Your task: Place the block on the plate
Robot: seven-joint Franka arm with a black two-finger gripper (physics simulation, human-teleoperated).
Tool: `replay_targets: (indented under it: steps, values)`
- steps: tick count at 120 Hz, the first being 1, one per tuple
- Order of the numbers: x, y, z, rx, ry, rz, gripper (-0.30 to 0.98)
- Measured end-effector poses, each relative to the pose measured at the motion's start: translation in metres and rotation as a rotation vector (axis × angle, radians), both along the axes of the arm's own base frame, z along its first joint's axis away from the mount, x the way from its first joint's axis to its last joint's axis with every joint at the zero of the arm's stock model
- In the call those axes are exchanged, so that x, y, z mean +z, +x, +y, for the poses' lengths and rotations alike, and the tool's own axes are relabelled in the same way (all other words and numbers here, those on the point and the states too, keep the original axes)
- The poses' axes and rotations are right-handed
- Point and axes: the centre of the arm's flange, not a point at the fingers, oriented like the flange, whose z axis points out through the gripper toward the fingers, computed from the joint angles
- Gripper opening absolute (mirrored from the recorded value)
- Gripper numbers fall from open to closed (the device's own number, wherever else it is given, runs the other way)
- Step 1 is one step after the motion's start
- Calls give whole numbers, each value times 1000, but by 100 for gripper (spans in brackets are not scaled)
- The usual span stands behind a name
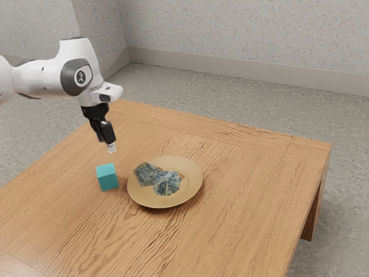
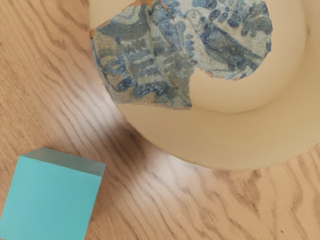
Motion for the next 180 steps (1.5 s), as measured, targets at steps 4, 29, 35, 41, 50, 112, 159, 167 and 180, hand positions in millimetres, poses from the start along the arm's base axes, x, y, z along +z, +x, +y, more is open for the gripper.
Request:
replay_targets:
  steps: [4, 29, 35, 41, 50, 112, 159, 167, 180]
  values:
    - [-3, -1, 5, -12, 1, -10, 69]
    - [-7, -5, 34, -79, 17, -66, 69]
    - [-8, -6, 42, -91, 21, -73, 69]
    - [-11, -8, 49, -103, 25, -77, 69]
    - [-15, -7, 52, -131, 29, -81, 69]
    - [-110, 8, 60, -254, 25, -15, 69]
    - [-147, 8, 68, -282, 11, 4, 69]
    - [-150, 8, 68, -288, 8, 5, 68]
    - [-154, 7, 68, -295, 4, 7, 62]
